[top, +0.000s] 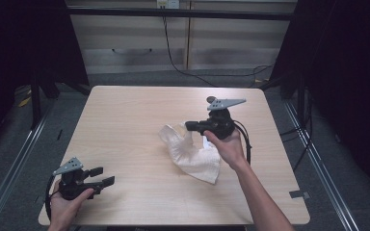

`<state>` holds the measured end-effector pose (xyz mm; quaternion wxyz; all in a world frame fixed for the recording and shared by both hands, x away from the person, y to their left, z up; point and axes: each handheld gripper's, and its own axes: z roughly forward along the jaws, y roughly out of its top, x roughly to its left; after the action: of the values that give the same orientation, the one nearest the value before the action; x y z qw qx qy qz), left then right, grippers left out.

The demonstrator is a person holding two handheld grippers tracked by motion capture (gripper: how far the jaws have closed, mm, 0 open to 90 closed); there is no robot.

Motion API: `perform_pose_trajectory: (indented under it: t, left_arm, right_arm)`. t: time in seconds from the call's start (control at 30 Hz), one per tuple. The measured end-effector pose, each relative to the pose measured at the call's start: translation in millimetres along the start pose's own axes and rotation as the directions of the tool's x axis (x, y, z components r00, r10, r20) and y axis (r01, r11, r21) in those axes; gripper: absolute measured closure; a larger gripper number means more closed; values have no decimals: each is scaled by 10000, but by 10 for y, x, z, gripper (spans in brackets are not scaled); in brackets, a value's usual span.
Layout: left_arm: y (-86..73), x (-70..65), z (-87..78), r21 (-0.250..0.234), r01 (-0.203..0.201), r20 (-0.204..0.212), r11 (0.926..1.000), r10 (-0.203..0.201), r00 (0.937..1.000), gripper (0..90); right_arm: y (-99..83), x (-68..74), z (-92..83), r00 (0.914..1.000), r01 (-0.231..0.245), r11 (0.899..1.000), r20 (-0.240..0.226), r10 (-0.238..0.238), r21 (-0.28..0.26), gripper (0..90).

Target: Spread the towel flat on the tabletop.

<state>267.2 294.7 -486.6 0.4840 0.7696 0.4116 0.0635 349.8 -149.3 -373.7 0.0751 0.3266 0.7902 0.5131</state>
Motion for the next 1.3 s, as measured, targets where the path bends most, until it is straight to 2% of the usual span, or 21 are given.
perform_pose_trajectory:
  t: [0.1, 0.13, 0.17, 0.23, 0.27, 0.33, 0.37, 0.43, 0.5, 0.53, 0.57, 0.63, 0.77, 0.87, 0.93, 1.07, 1.13, 1.23, 1.27, 1.3]
  left_arm:
    - [0, -3, 1, 41, -1, 37, 10000, 1, 10000, 300]
    - [0, -3, 1, 41, -1, 37, 10000, 1, 10000, 306]
    - [1, -7, 3, 33, 13, 75, 10000, -14, 10000, 311]
    - [2, -12, 4, 23, 40, 38, 10000, -40, 10000, 321]
    - [2, -17, 8, 15, 72, 54, 10000, -72, 10000, 326]
    - [3, -18, 8, 15, 75, 38, 10000, -75, 10000, 331]
    - [5, -18, 8, 7, 84, 56, 10000, -84, 9999, 345]
    - [9, -19, 8, -10, 92, 13, 10000, -92, 10000, 347]
    - [23, -18, 2, -115, 191, -53, 9998, -191, 9998, 353]
    - [31, -17, 1, -179, 244, -61, 9995, -245, 9997, 354]
    - [41, -17, 2, -195, 249, -103, 9995, -251, 9996, 354]
    - [106, -55, 6, -370, 247, -149, 9990, -253, 9996, 353]
    - [192, -138, 51, -459, 69, 45, 9989, -67, 10000, 346]
    - [300, -237, 119, -414, -162, 461, 9990, 181, 9988, 354]
    - [364, -272, 134, -634, 64, 549, 9980, -30, 9985, 380]
    - [458, -364, 232, -736, 37, 789, 9973, 22, 9969, 402]
    - [501, -436, 349, -658, 109, 1116, 9978, -35, 9938, 417]
    - [558, -544, 475, -492, -219, 1423, 9986, 287, 9894, 418]
    - [606, -599, 526, -563, -295, 1652, 9980, 385, 9855, 414]
    - [606, -599, 526, -563, -295, 1652, 9980, 385, 9855, 414]
  right_arm:
    - [-179, 23, 62, 9997, -170, 9998, -181, 172, 133, 893]
    - [-179, 23, 62, 9997, -170, 9998, -181, 172, 133, 893]
    - [-298, 38, 83, 9989, -351, 9993, -317, 356, 161, 893]
    - [-340, 44, 89, 9988, -372, 9991, -322, 379, 203, 892]
    - [-473, 53, 100, 9975, -558, 9982, -430, 567, 210, 892]
    - [-522, 52, 106, 9970, -614, 9978, -450, 624, 235, 892]
    - [-670, 57, 126, 9953, -784, 9960, -533, 806, 417, 892]
    - [-716, 59, 134, 9955, -794, 9955, -482, 819, 511, 892]
    - [-850, 42, 135, 9921, -1082, 9926, -570, 1113, 543, 892]
    - [-965, 36, 146, 9917, -1152, 9904, -482, 1191, 765, 892]
    - [-965, 36, 146, 9917, -1152, 9904, -482, 1191, 765, 892]
    - [-1117, 26, 168, 9894, -1324, 9858, -461, 1377, 1034, 892]
    - [-1220, -12, 181, 9860, -1560, 9823, -435, 1612, 1035, 892]
    - [-1264, -47, 216, 9859, -1592, 9799, -334, 1642, 1198, 892]
    - [-1274, -52, 237, 9862, -1574, 9792, -306, 1625, 1278, 892]
    - [-1298, -45, 270, 9880, -1504, 9770, -133, 1541, 1511, 892]
    - [-1314, -42, 298, 9875, -1524, 9752, -146, 1567, 1603, 891]
    - [-1323, -39, 321, 9888, -1463, 9764, -44, 1489, 1586, 891]
    - [-1321, -41, 321, 9881, -1508, 9764, -68, 1537, 1549, 891]
    - [-1321, -41, 321, 9881, -1508, 9764, -68, 1537, 1549, 891]
